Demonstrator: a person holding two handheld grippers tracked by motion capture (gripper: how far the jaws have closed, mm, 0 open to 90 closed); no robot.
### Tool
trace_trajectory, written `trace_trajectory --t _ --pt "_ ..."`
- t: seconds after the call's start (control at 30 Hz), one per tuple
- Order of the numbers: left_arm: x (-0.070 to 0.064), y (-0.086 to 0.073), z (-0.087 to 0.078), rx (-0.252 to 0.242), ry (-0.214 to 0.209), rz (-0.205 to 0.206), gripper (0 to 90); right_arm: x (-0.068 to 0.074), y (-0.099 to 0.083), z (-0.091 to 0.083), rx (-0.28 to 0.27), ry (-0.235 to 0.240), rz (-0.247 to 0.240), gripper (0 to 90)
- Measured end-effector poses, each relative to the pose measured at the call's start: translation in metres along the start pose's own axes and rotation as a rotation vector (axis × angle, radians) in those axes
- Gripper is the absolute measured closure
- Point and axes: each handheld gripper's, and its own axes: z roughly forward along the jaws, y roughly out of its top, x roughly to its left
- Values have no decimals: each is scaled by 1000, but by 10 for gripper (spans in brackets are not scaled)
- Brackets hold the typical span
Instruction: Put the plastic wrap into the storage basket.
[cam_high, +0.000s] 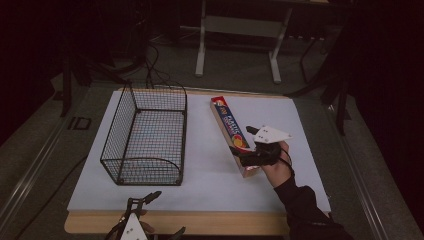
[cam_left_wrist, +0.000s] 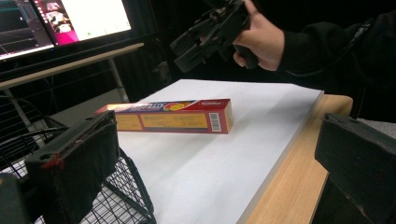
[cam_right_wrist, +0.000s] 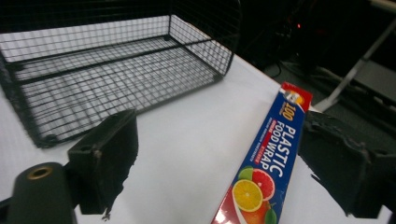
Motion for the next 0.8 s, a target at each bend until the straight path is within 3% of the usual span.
trace_trajectory --t 0.23,0.33,0.43,0.6,0.8 --pt "0 1 -1 -16 -24 -12 4 -11 -1 21 29 -34 55 104" --pt "-1 0 -1 -8 -19 -4 4 -16 -2 33 84 -56 69 104" --pt "-1 0 -1 -8 -18 -3 4 -20 -2 38 106 -68 78 104" --pt "0 0 -1 -13 -28 -12 4 -33 -3 54 172 -84 158 99" --pt "-1 0 -1 -10 -28 -5 4 -41 -2 71 264 -114 197 100"
